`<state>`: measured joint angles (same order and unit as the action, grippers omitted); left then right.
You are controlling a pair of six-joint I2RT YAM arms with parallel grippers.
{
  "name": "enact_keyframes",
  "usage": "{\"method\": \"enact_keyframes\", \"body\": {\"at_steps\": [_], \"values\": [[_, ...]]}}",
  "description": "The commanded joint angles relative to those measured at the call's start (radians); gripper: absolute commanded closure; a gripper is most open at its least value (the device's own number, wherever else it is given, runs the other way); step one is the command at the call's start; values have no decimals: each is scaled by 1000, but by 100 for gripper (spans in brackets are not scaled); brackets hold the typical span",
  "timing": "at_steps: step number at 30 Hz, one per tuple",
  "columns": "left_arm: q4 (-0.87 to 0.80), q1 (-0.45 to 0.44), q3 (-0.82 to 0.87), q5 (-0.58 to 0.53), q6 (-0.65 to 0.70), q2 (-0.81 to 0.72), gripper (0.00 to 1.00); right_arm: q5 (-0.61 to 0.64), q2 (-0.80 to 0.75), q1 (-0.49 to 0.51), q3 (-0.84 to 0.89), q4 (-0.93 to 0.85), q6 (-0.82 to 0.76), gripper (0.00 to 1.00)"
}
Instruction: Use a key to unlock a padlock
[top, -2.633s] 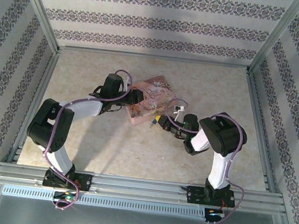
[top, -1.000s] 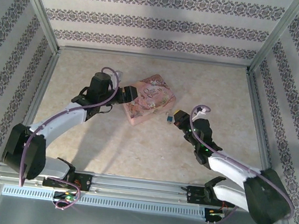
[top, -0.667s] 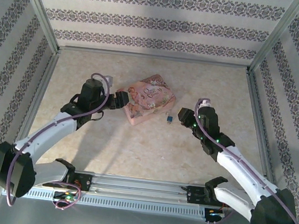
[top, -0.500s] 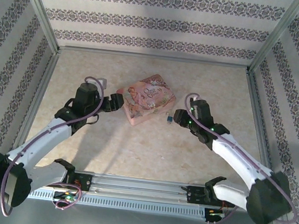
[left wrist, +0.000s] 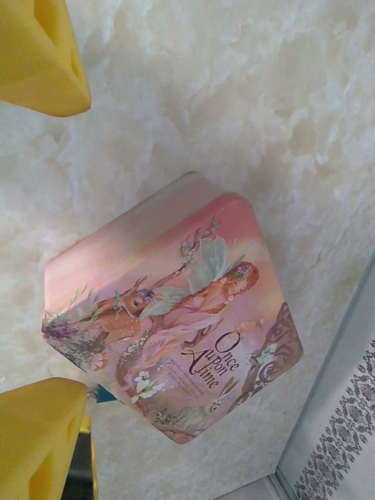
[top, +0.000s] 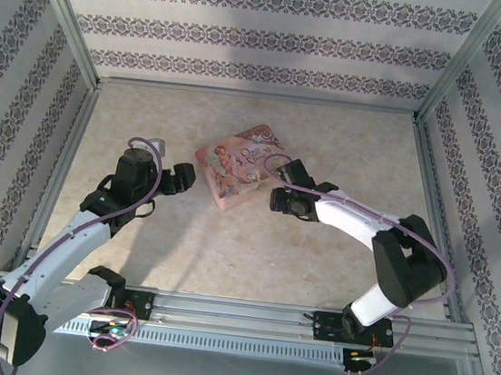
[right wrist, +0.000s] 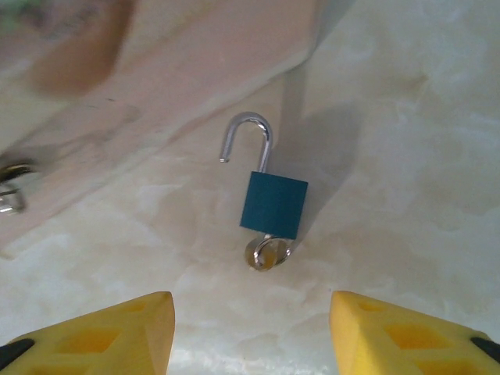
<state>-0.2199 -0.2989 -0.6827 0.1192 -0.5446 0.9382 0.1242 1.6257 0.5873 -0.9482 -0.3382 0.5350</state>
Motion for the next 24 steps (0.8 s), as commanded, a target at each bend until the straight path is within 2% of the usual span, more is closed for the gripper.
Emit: {"method": "enact_keyframes", "body": {"at_steps": [1, 13, 24], "values": [[-32, 14, 13, -13, 21, -18, 13, 47, 53, 8, -38, 19, -1, 45], [-38, 20, 38, -4, 6, -22, 13, 57, 185, -13, -87, 57, 7, 54], [-44, 23, 38, -6, 0, -28, 13, 115, 206, -23, -69, 48, 6, 64]]}}
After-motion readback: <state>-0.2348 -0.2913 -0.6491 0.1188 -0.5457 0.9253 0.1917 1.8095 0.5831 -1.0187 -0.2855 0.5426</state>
